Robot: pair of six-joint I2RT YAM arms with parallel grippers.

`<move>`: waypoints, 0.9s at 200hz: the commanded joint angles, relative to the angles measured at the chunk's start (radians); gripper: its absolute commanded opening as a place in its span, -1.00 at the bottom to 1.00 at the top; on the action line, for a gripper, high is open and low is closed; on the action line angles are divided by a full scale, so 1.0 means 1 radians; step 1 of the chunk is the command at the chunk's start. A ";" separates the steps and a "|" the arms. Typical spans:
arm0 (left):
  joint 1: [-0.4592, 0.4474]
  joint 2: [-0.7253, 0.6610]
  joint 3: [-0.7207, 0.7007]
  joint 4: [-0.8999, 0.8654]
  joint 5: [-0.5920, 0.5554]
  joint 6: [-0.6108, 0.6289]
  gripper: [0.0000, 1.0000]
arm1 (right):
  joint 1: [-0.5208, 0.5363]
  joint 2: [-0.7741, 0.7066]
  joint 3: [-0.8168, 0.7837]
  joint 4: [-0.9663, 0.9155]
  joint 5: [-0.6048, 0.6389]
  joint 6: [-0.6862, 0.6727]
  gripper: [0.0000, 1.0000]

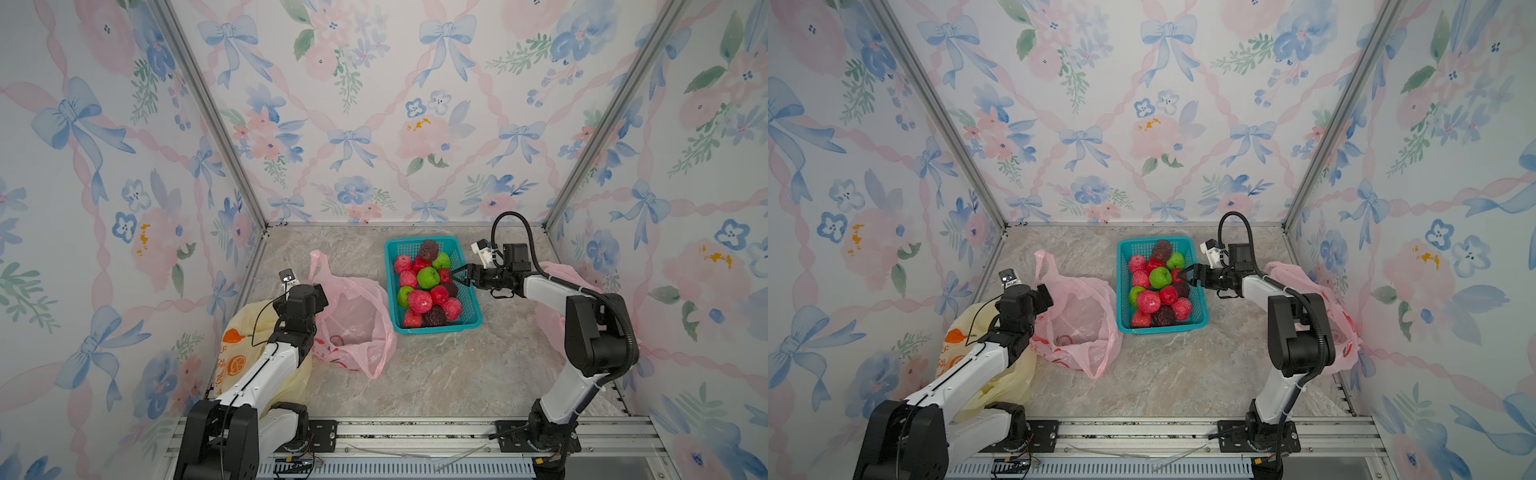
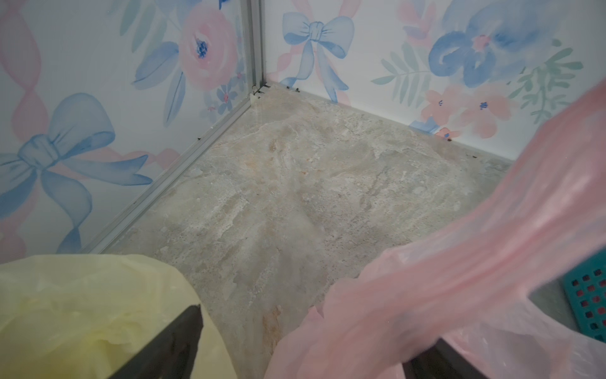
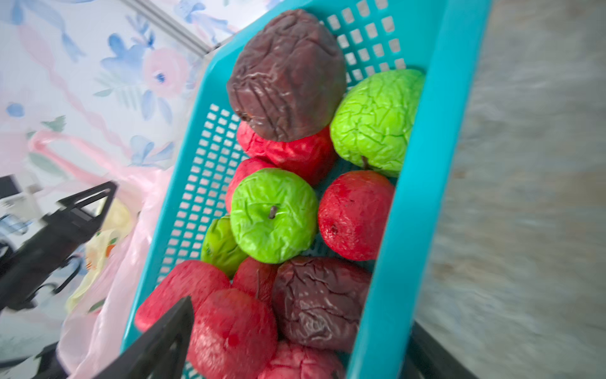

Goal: Untie the knot of a plastic bag & take out the apple
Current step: Move the basket to the center of the board, then reset both arms

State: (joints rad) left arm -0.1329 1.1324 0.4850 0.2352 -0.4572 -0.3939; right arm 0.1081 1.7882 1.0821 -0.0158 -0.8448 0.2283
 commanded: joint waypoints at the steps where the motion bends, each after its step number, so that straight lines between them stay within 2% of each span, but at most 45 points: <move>1: 0.013 0.074 0.004 0.125 -0.004 0.073 0.89 | 0.061 -0.036 0.040 -0.142 -0.057 -0.133 0.79; 23: 0.009 0.145 0.005 0.184 0.003 0.144 0.91 | 0.065 -0.085 0.031 -0.188 0.201 -0.157 0.85; 35: -0.001 0.153 -0.004 0.211 -0.004 0.176 0.91 | 0.054 -0.123 0.006 -0.160 0.245 -0.150 0.87; 59: -0.015 0.142 -0.087 0.374 0.000 0.250 0.92 | 0.023 -0.230 -0.081 -0.061 0.309 -0.111 0.92; 71: -0.016 0.145 -0.137 0.488 0.008 0.288 0.93 | 0.008 -0.287 -0.132 -0.010 0.369 -0.099 1.00; 78: -0.015 0.155 -0.167 0.558 0.009 0.313 0.93 | 0.001 -0.332 -0.169 0.028 0.425 -0.093 0.93; 104: -0.014 0.268 -0.248 0.831 0.033 0.393 0.96 | -0.049 -0.482 -0.315 0.177 0.578 -0.045 0.92; 118: -0.018 0.340 -0.263 0.929 0.106 0.416 0.96 | -0.063 -0.553 -0.380 0.225 0.677 -0.049 0.92; 125: -0.026 0.375 -0.258 0.966 0.100 0.431 0.96 | -0.066 -0.586 -0.410 0.243 0.736 -0.060 0.92; 143: 0.006 0.353 -0.280 0.953 0.181 0.412 0.96 | -0.080 -0.643 -0.483 0.285 0.881 -0.070 0.92; 157: 0.022 0.453 -0.309 1.137 0.230 0.430 0.96 | -0.107 -0.661 -0.529 0.313 0.935 -0.068 0.92; 160: 0.020 0.459 -0.297 1.129 0.225 0.436 0.96 | -0.113 -0.662 -0.536 0.316 0.945 -0.068 0.92; 171: 0.047 0.400 -0.230 0.879 0.240 0.382 0.96 | -0.135 -0.654 -0.560 0.335 0.966 -0.065 0.92; 180: 0.062 0.427 -0.239 0.955 0.269 0.379 0.96 | -0.150 -0.637 -0.580 0.362 0.980 -0.059 0.92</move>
State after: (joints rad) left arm -0.1043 1.5463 0.2161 1.1511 -0.2821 -0.0032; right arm -0.0006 1.1351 0.5541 0.2497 -0.0074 0.1566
